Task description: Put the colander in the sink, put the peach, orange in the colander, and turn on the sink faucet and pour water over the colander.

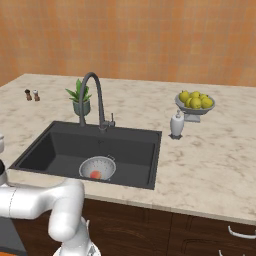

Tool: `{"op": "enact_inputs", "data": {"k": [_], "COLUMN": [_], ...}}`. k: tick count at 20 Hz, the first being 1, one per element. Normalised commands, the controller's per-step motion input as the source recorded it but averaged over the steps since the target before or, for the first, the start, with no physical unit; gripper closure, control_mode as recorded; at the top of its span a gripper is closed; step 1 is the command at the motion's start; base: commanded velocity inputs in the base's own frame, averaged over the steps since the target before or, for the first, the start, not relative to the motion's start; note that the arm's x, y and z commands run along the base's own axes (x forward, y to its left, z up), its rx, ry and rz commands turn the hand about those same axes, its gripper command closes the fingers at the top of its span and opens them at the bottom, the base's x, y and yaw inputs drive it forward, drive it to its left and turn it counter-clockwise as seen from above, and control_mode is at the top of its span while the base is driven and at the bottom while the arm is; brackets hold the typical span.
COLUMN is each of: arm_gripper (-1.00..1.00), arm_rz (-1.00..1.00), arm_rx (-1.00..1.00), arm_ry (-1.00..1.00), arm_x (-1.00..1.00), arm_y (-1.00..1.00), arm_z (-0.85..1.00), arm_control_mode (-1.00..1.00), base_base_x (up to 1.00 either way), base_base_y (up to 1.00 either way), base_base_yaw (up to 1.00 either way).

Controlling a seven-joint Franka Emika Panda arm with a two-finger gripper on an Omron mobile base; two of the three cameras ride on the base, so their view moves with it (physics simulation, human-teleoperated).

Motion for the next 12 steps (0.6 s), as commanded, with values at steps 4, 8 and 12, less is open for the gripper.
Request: {"op": "enact_inputs", "data": {"k": [4,8,12], "arm_gripper": [-1.0,-1.0,-1.0], "arm_rz": [-0.13,-0.07,-0.05], "arm_rx": [-0.06,-0.01,0.0], "arm_ry": [0.0,0.0,0.0], "arm_x": [-0.21,-0.02,-0.05], "arm_y": [-0.23,-0.05,0.0], "arm_z": [-0.12,-0.03,-0.18], "arm_control_mode": [-1.0,-1.0,-1.0], "base_base_x": [0.0,0.0,0.0], "base_base_y": [0.0,0.0,0.0], "base_base_yaw": [0.0,0.0,0.0]}}
